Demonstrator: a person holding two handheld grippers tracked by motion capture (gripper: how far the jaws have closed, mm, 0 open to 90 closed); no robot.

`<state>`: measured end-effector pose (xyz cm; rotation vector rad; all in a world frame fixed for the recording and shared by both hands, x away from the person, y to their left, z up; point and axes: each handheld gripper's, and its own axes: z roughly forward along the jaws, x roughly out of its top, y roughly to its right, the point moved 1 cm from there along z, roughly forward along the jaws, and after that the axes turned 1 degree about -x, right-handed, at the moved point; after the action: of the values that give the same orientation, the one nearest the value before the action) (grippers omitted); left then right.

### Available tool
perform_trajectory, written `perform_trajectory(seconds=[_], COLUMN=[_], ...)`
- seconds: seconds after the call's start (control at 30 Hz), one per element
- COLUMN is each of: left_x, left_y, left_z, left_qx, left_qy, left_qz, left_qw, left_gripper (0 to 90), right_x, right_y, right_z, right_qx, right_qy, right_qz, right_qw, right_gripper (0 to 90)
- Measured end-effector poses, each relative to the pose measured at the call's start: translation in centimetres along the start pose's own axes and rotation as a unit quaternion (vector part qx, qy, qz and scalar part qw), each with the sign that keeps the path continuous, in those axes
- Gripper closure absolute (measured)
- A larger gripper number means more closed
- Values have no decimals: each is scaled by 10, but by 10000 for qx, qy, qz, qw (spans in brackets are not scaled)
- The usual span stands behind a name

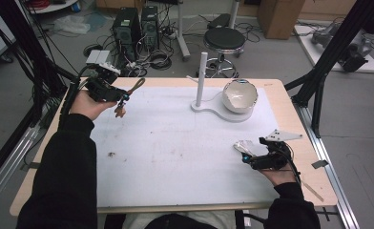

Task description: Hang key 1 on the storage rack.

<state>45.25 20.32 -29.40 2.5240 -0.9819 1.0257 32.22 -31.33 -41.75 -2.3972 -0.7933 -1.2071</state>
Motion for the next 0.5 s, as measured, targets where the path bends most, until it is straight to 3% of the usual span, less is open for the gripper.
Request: perform_trajectory(seconds=[0.23, 0.5], left_x=[20, 44], left_y=[7, 22], left_z=[11, 27], left_qx=[-41, -145], left_qy=[-6, 11], left_qz=[14, 174], left_qw=[10000, 9997], left_gripper=[755, 755], right_x=[0, 0], right_y=[1, 1], right_z=[1, -1], right_qx=[9, 22], right_qy=[-31, 17], right_qz=[5, 17], right_qw=[10000, 10000], right_gripper=[6, 6])
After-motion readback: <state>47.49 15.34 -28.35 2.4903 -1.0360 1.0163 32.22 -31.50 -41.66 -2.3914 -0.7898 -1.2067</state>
